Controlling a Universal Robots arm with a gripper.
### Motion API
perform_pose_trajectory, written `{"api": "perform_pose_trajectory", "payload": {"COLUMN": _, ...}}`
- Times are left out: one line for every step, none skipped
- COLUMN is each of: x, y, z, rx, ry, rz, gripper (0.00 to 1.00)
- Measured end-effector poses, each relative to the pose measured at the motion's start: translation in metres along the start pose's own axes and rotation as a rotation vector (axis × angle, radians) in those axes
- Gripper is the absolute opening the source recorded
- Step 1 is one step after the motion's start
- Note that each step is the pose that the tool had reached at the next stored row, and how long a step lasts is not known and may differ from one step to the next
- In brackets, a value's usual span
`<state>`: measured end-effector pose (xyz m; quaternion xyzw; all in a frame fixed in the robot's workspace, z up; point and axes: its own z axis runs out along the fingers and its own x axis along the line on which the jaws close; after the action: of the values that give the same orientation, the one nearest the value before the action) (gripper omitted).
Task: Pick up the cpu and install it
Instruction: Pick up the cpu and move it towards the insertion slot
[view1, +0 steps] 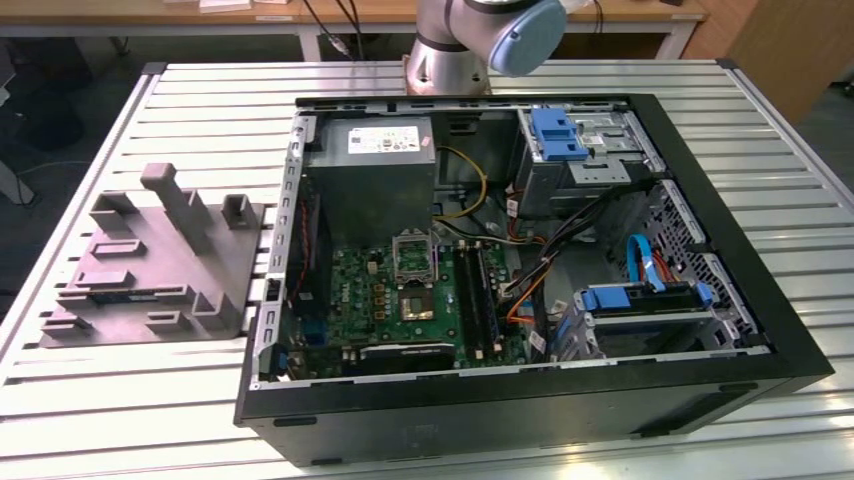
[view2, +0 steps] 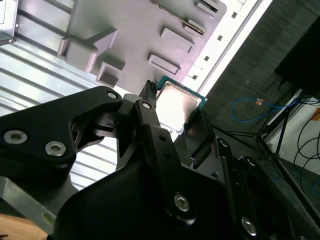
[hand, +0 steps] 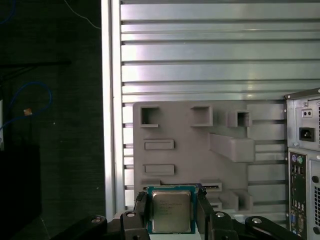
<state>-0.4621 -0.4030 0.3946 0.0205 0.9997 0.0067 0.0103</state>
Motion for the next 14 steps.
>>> {"api": "perform_pose_trajectory", "payload": {"x": -0.0003, "y": 0.0000, "z": 0.0000, "rx": 0.0001, "ry": 0.0000, "rz": 0.000, "gripper": 0.47}}
{"api": "perform_pose_trajectory", "payload": {"x": -0.0007, "y": 0.0000, "z": 0.0000, "rx": 0.0000, "ry": 0.0000, "rz": 0.000, "gripper": 0.47}}
{"api": "perform_pose_trajectory", "payload": {"x": -0.0010, "y": 0.0001, "z": 0.0000, "rx": 0.0000, "ry": 0.0000, "rz": 0.000, "gripper": 0.47}}
{"api": "perform_pose_trajectory", "payload": {"x": -0.0013, "y": 0.0001, "z": 0.0000, "rx": 0.0000, "ry": 0.0000, "rz": 0.000, "gripper": 0.47}}
{"api": "perform_pose_trajectory", "payload": {"x": -0.0016, "y": 0.0001, "z": 0.0001, "rx": 0.0000, "ry": -0.0001, "rz": 0.000, "gripper": 0.47}}
{"api": "perform_pose_trajectory", "payload": {"x": -0.0019, "y": 0.0001, "z": 0.0000, "rx": 0.0000, "ry": 0.0000, "rz": 0.000, "gripper": 0.47}}
{"api": "perform_pose_trajectory", "payload": {"x": -0.0021, "y": 0.0001, "z": 0.0000, "rx": 0.0000, "ry": 0.0000, "rz": 0.000, "gripper": 0.47}}
{"api": "perform_pose_trajectory", "payload": {"x": -0.0024, "y": 0.0001, "z": 0.0001, "rx": 0.0000, "ry": -0.0001, "rz": 0.000, "gripper": 0.47}}
{"api": "perform_pose_trajectory", "payload": {"x": -0.0027, "y": 0.0001, "z": 0.0001, "rx": 0.0000, "ry": 0.0000, "rz": 0.000, "gripper": 0.47}}
{"api": "perform_pose_trajectory", "payload": {"x": -0.0030, "y": 0.0001, "z": 0.0000, "rx": 0.0001, "ry": 0.0001, "rz": 0.000, "gripper": 0.47}}
{"api": "perform_pose_trajectory", "payload": {"x": -0.0033, "y": 0.0002, "z": 0.0001, "rx": 0.0000, "ry": 0.0000, "rz": 0.000, "gripper": 0.47}}
{"api": "perform_pose_trajectory", "payload": {"x": -0.0036, "y": 0.0001, "z": 0.0001, "rx": 0.0000, "ry": -0.0001, "rz": 0.000, "gripper": 0.47}}
{"api": "perform_pose_trajectory", "payload": {"x": -0.0039, "y": 0.0002, "z": 0.0001, "rx": 0.0000, "ry": 0.0000, "rz": 0.000, "gripper": 0.47}}
{"api": "perform_pose_trajectory", "payload": {"x": -0.0042, "y": 0.0002, "z": 0.0000, "rx": 0.0001, "ry": 0.0001, "rz": 0.000, "gripper": 0.47}}
